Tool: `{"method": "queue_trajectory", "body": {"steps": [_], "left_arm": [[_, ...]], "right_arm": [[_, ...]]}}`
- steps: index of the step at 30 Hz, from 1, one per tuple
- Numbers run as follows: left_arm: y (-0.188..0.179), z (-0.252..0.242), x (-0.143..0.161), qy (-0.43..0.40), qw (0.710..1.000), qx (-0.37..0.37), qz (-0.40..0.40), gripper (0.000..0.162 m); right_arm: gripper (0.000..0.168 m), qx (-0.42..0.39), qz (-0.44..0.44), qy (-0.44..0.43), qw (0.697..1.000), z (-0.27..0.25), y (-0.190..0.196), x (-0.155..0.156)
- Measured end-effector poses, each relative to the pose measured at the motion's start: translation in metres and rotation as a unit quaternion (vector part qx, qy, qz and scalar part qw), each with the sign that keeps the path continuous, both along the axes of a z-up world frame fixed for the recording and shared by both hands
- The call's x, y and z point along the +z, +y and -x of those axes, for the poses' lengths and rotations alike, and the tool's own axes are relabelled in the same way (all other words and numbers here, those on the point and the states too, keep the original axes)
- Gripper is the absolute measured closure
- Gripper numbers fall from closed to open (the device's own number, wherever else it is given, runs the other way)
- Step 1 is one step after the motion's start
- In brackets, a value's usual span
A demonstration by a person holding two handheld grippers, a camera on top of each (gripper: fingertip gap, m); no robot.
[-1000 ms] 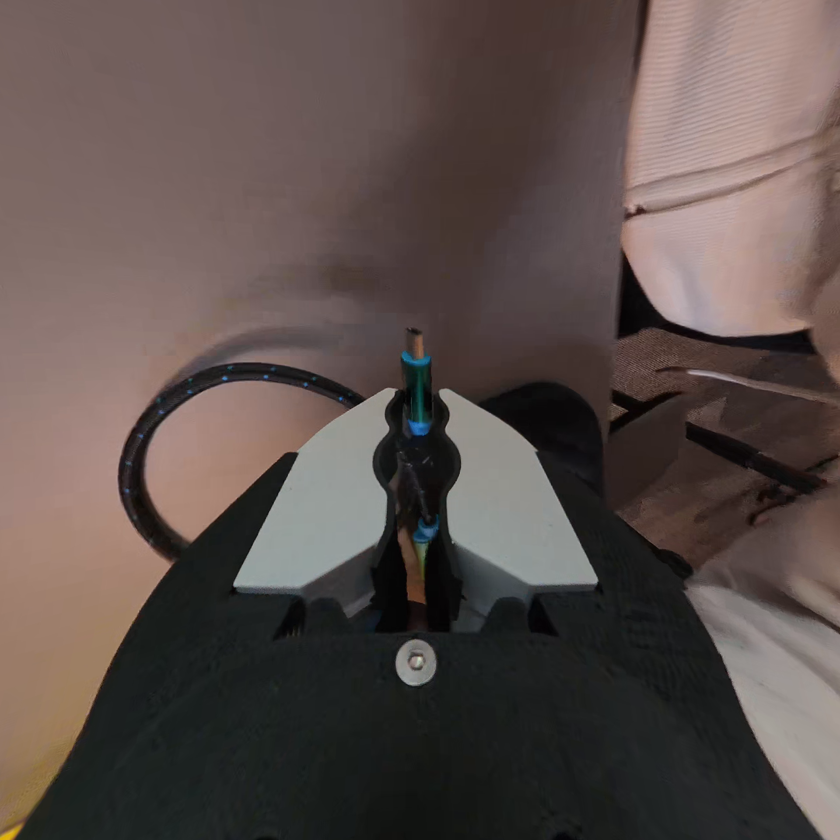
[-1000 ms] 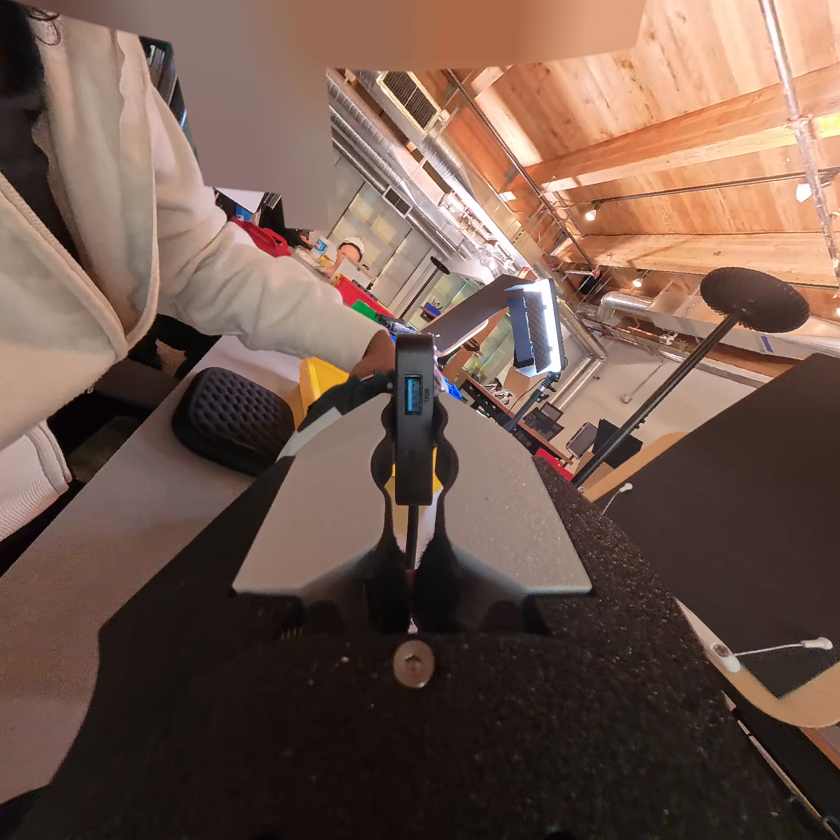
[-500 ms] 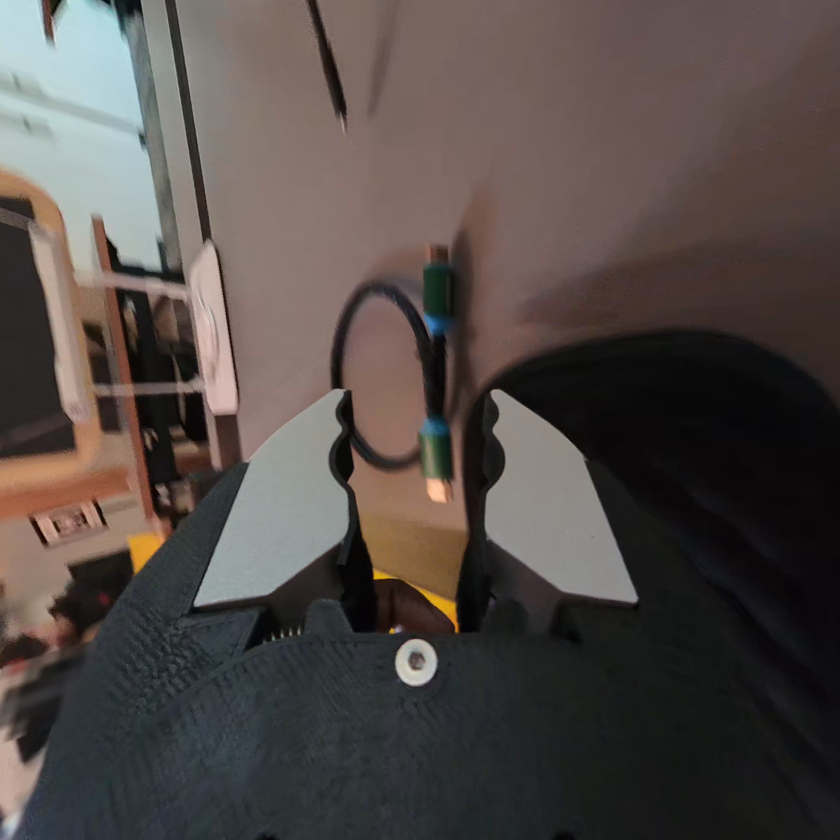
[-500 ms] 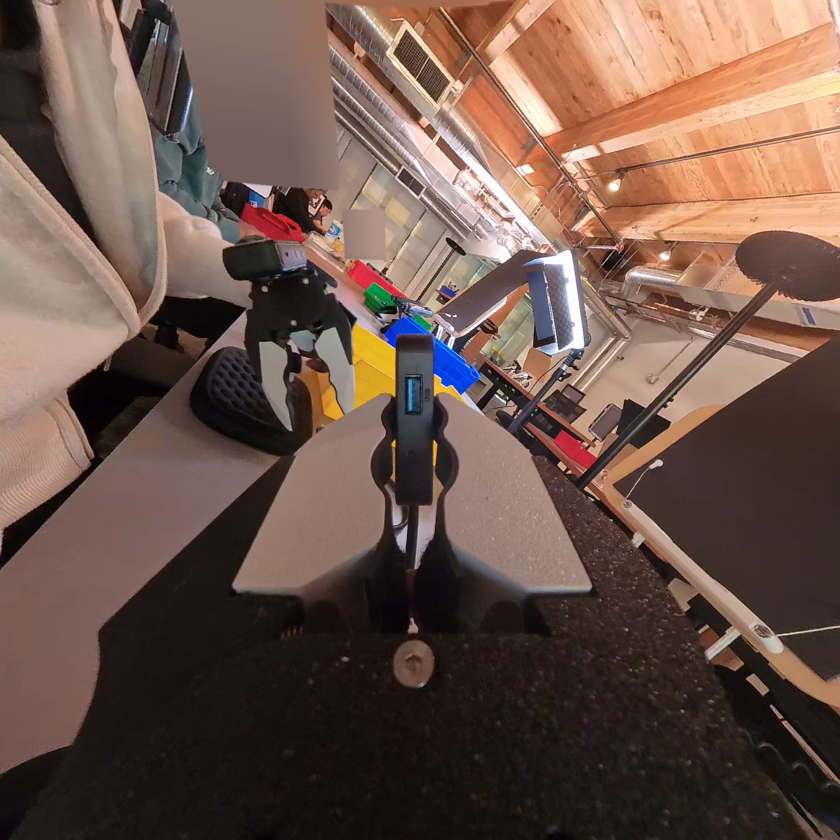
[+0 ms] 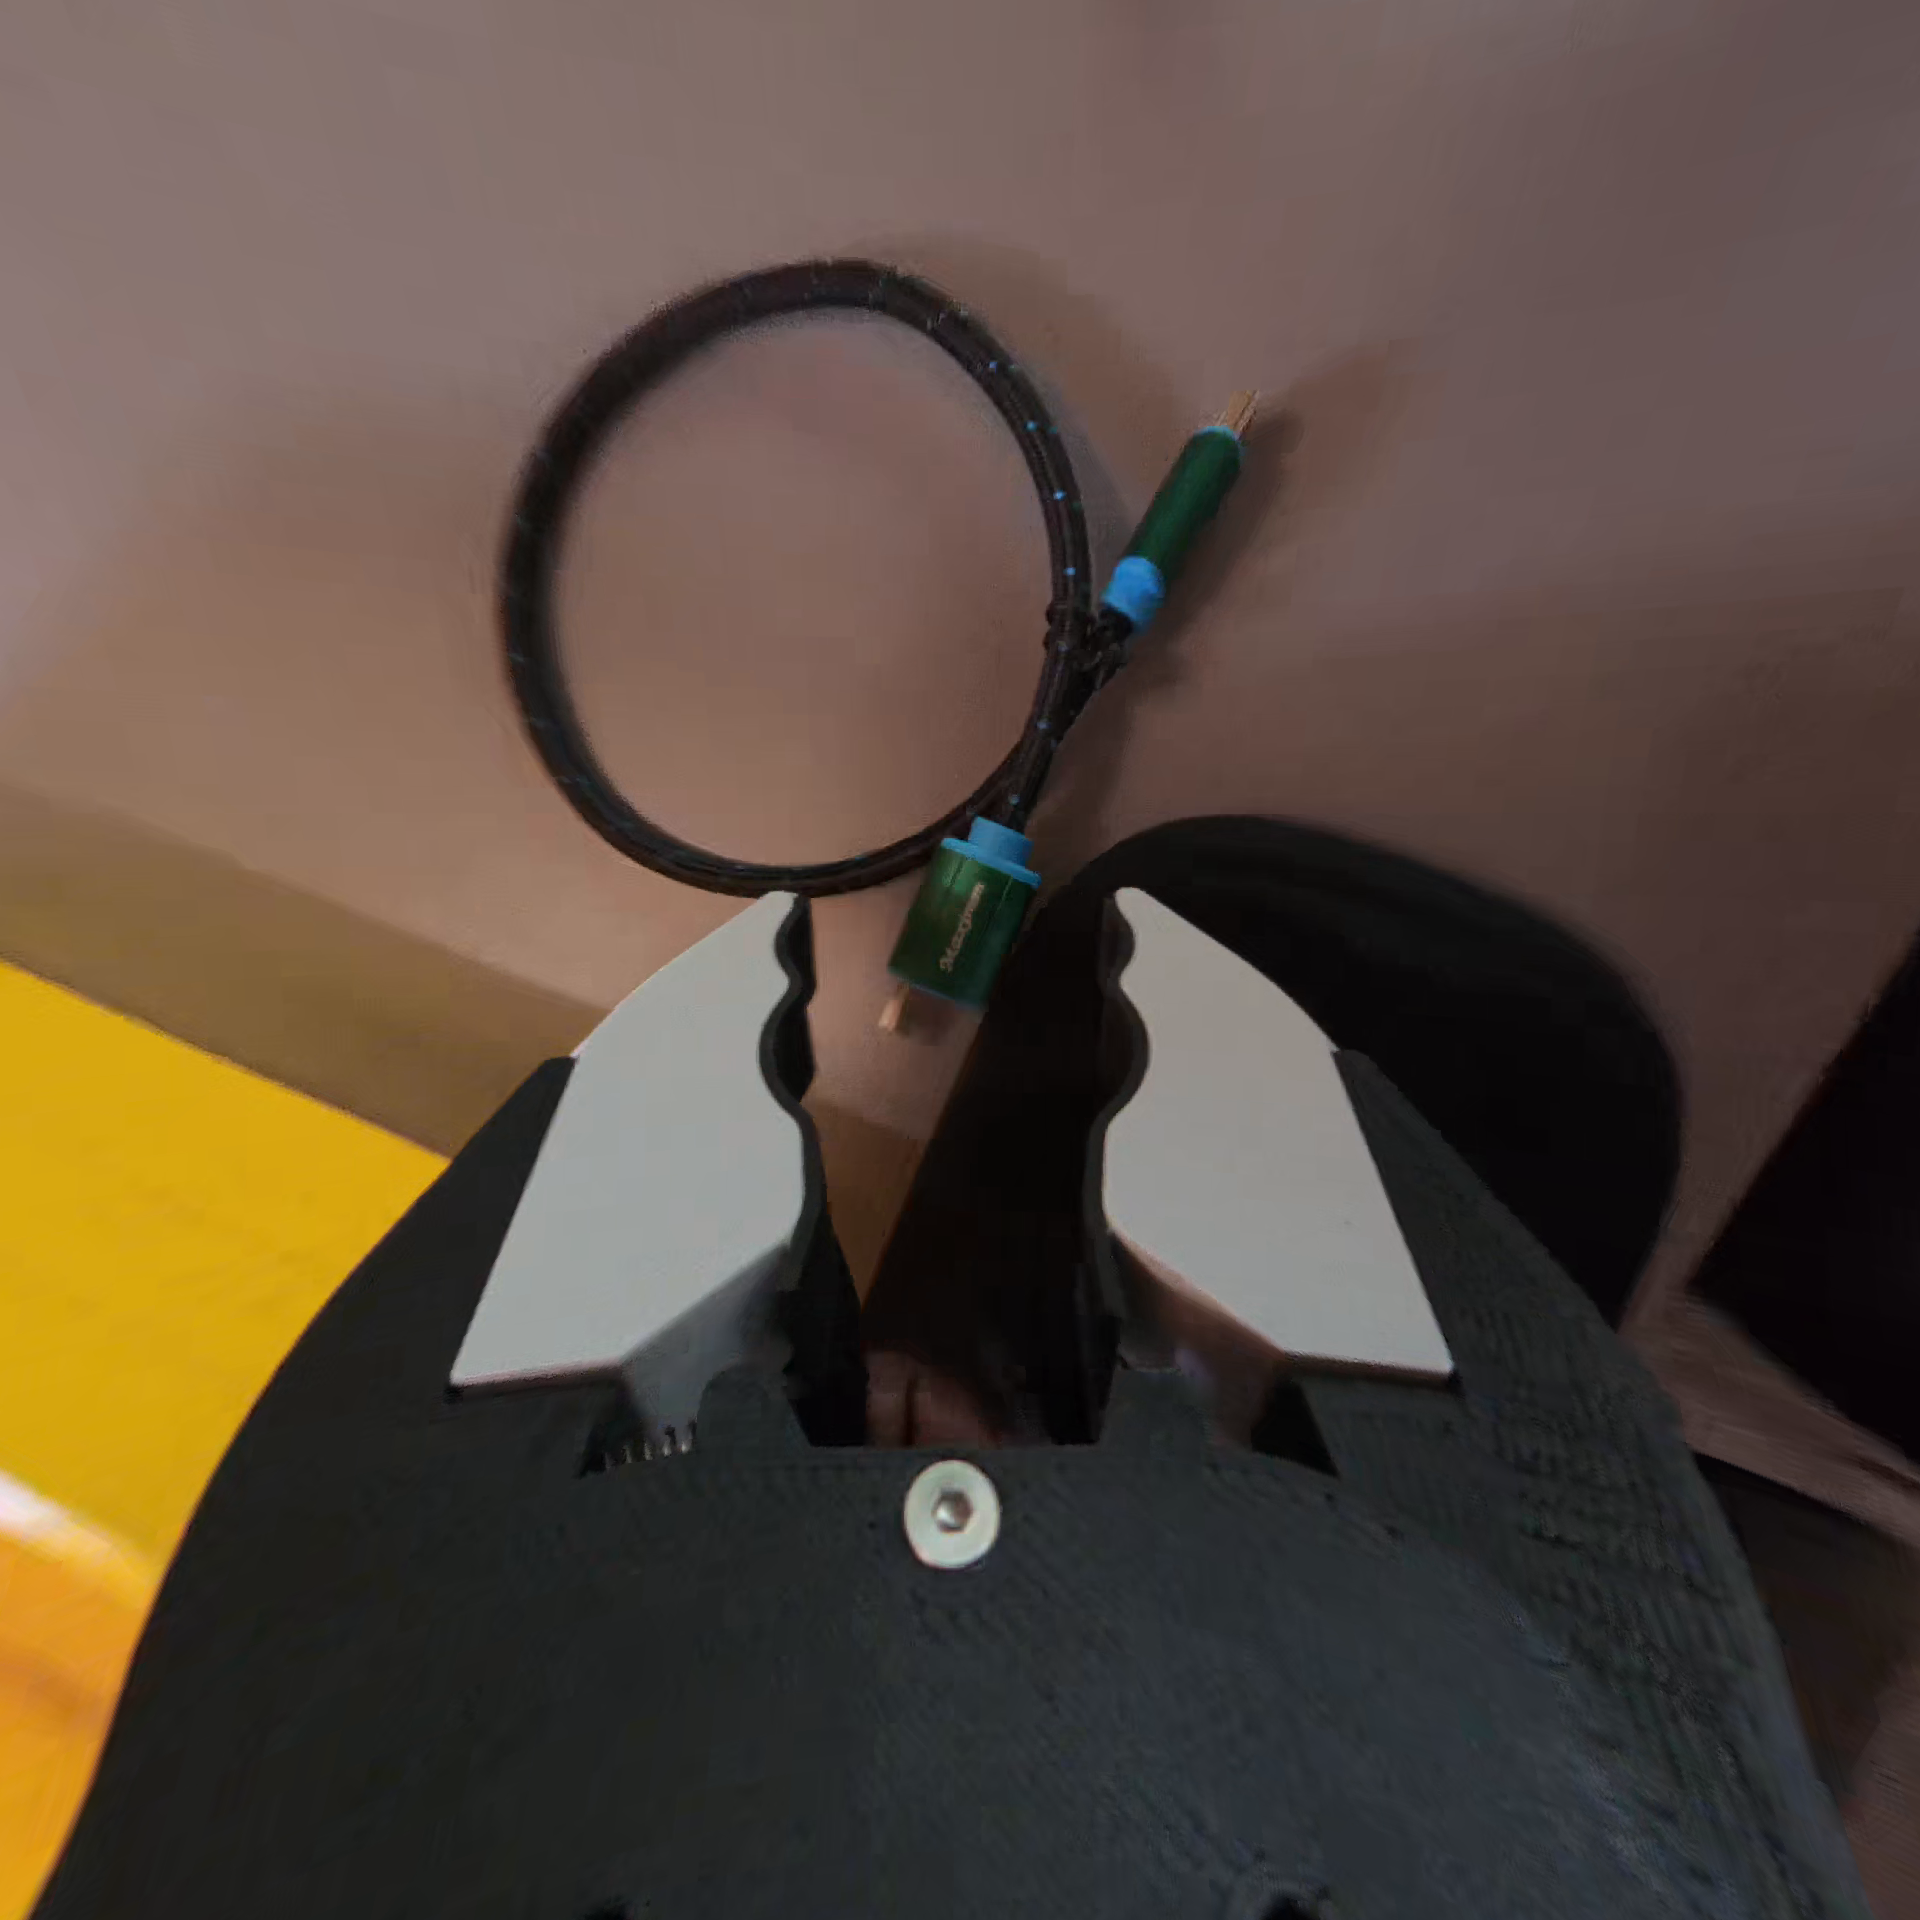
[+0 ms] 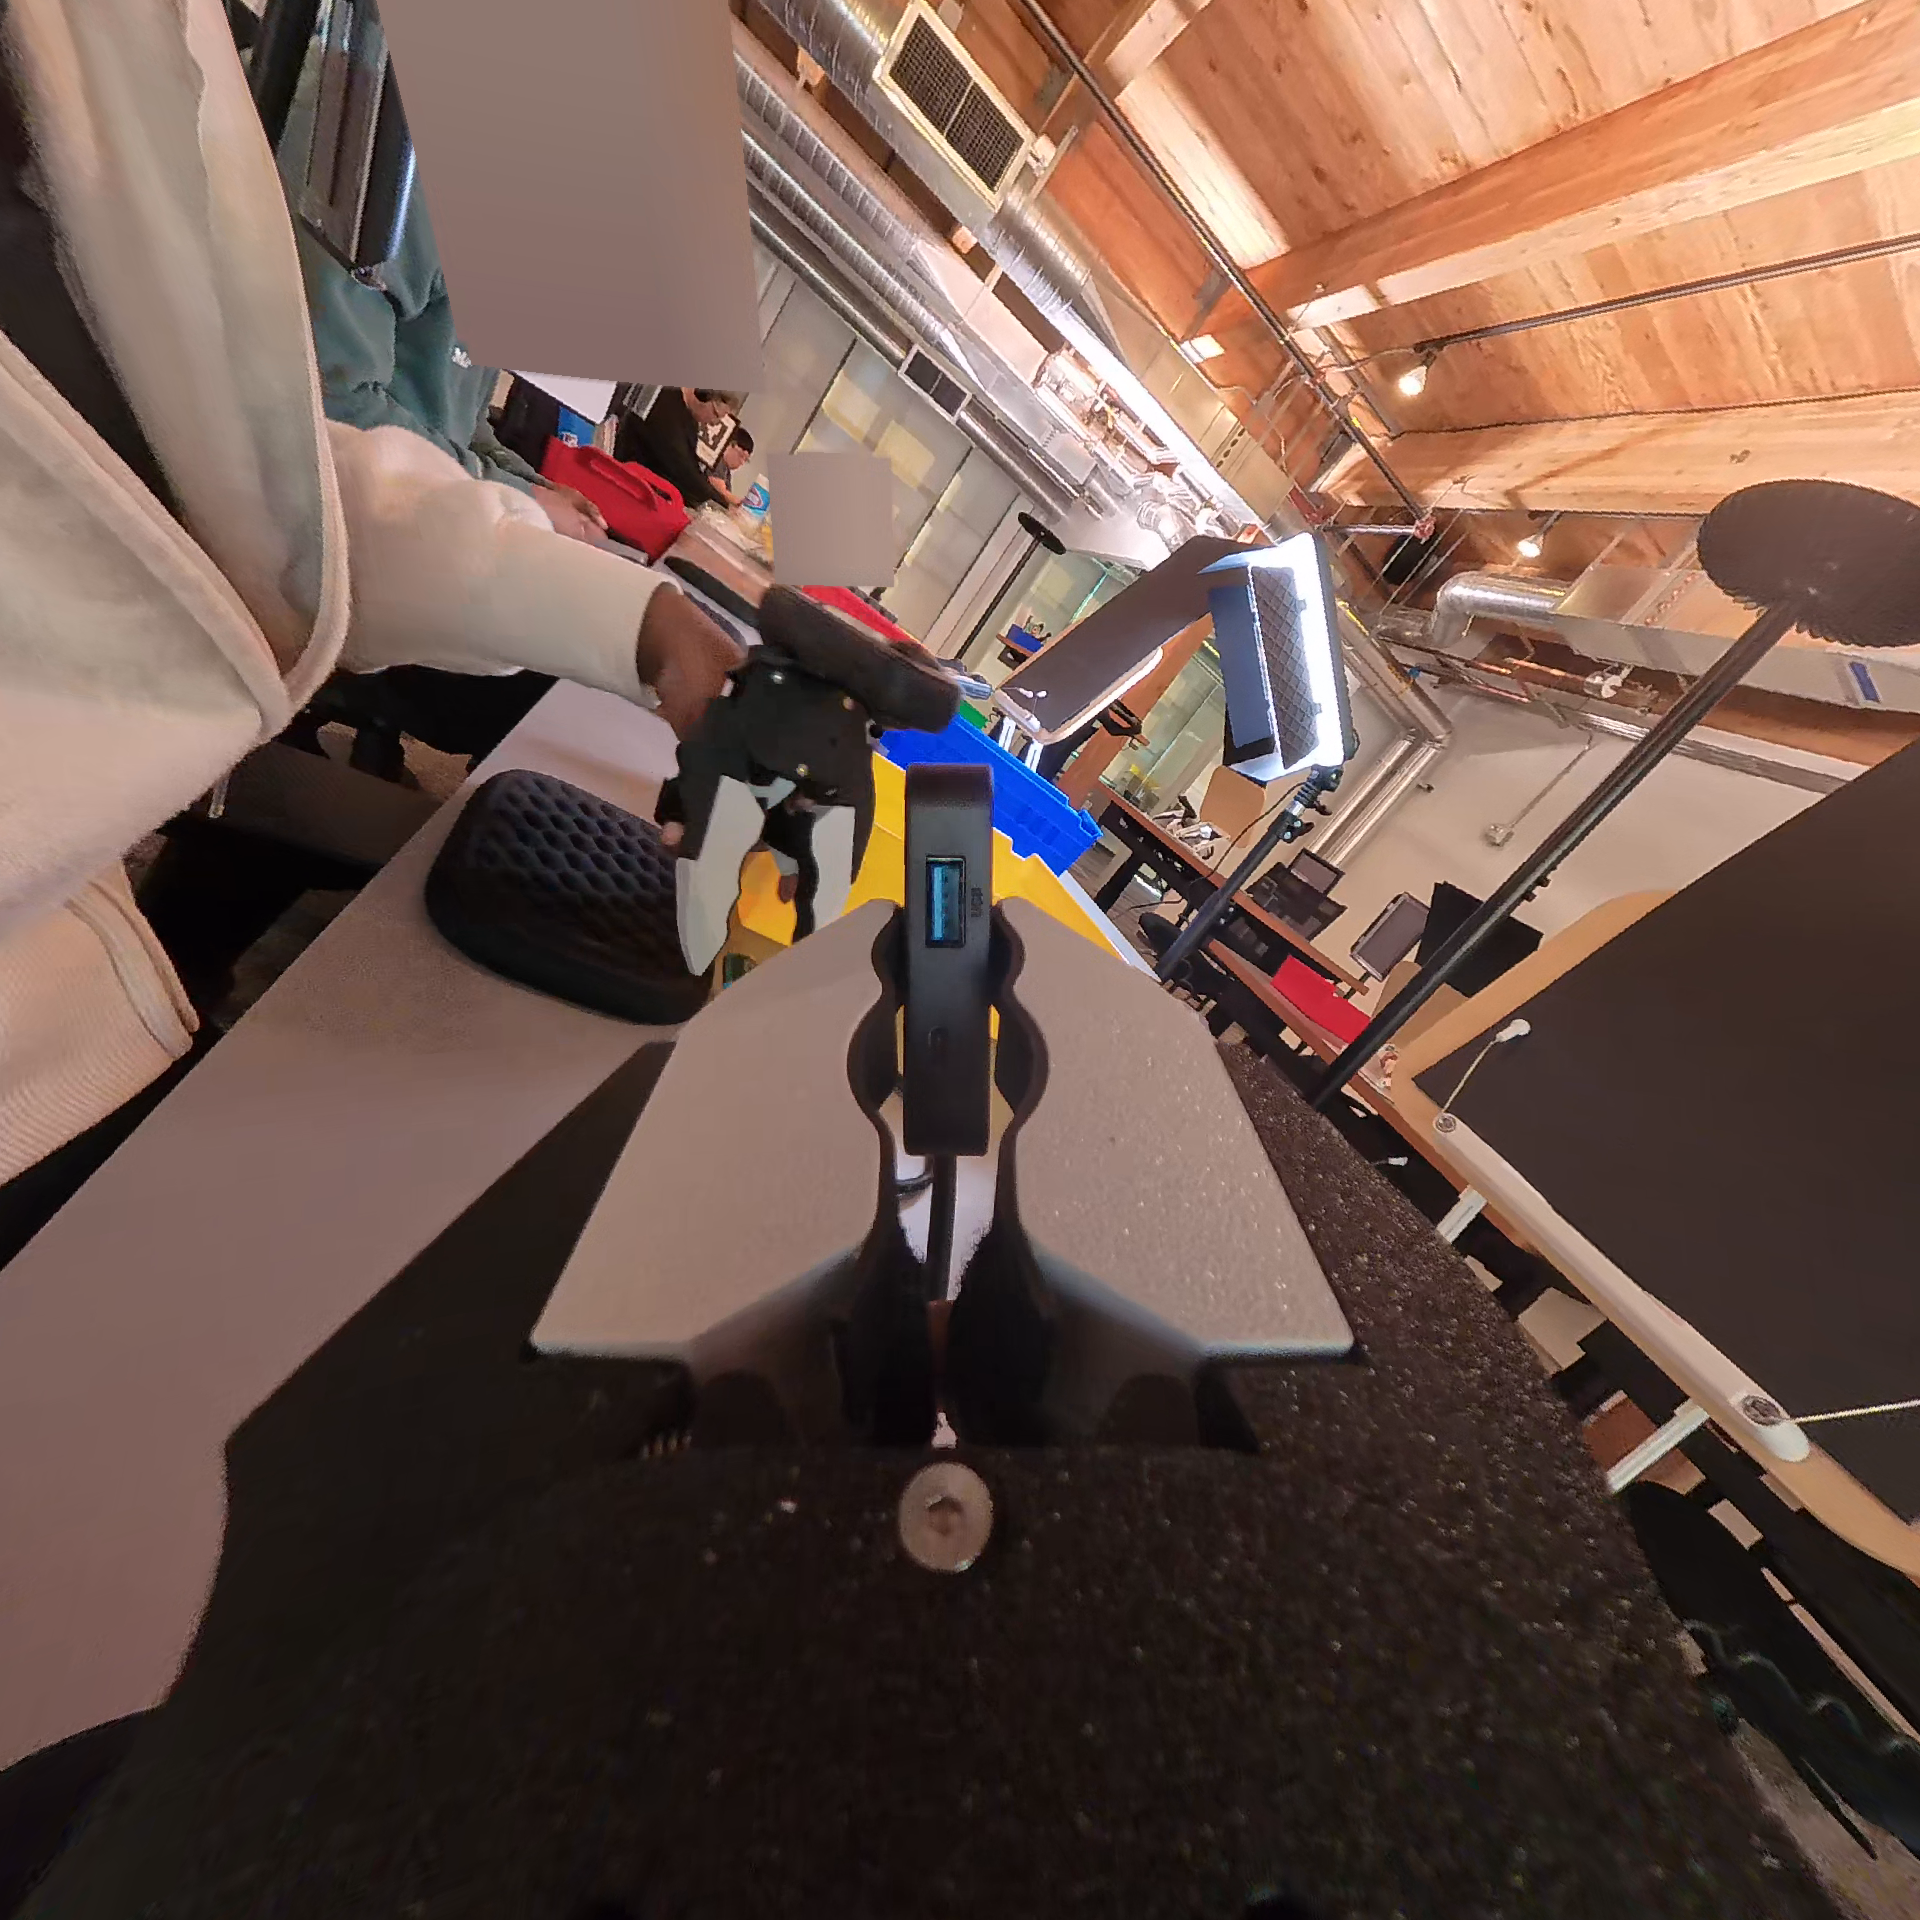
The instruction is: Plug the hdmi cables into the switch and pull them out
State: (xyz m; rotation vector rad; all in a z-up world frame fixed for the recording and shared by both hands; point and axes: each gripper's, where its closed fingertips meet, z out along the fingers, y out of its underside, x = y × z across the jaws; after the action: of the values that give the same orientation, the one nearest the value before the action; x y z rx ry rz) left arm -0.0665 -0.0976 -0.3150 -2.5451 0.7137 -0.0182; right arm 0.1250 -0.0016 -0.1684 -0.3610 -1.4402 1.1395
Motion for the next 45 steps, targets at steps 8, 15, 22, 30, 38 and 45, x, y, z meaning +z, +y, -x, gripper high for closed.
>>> {"method": "queue_trajectory", "body": {"steps": [8, 15, 22, 30, 38, 45], "left_arm": [[0.009, -0.096, 0.034, -0.21, 0.976, -0.056, -0.001, 0.117], [0.006, -0.032, 0.028, -0.006, 0.985, -0.159, 0.066, 0.119], [0.068, -0.059, -0.011, -0.102, 0.992, 0.057, 0.036, 0.153], [0.096, -0.082, 0.059, -0.281, 0.955, 0.004, -0.092, 0.124], [0.104, -0.072, 0.025, 0.196, 0.899, -0.353, -0.169, 0.118], [0.116, -0.152, 0.004, 0.119, 0.796, -0.552, -0.216, 0.122]], "right_arm": [[0.154, -0.006, 0.015, 0.012, 1.0, -0.006, 0.01, 0.003], [0.154, 0.002, 0.016, 0.019, 1.0, -0.007, 0.006, 0.006], [0.154, -0.006, 0.015, 0.021, 1.0, -0.007, 0.008, 0.006], [0.154, -0.012, 0.02, 0.027, 0.999, -0.011, 0.013, 0.008], [0.154, -0.01, 0.021, 0.025, 0.999, -0.011, 0.013, 0.007], [0.155, -0.008, 0.039, 0.041, 0.998, -0.021, 0.021, 0.013]]}}
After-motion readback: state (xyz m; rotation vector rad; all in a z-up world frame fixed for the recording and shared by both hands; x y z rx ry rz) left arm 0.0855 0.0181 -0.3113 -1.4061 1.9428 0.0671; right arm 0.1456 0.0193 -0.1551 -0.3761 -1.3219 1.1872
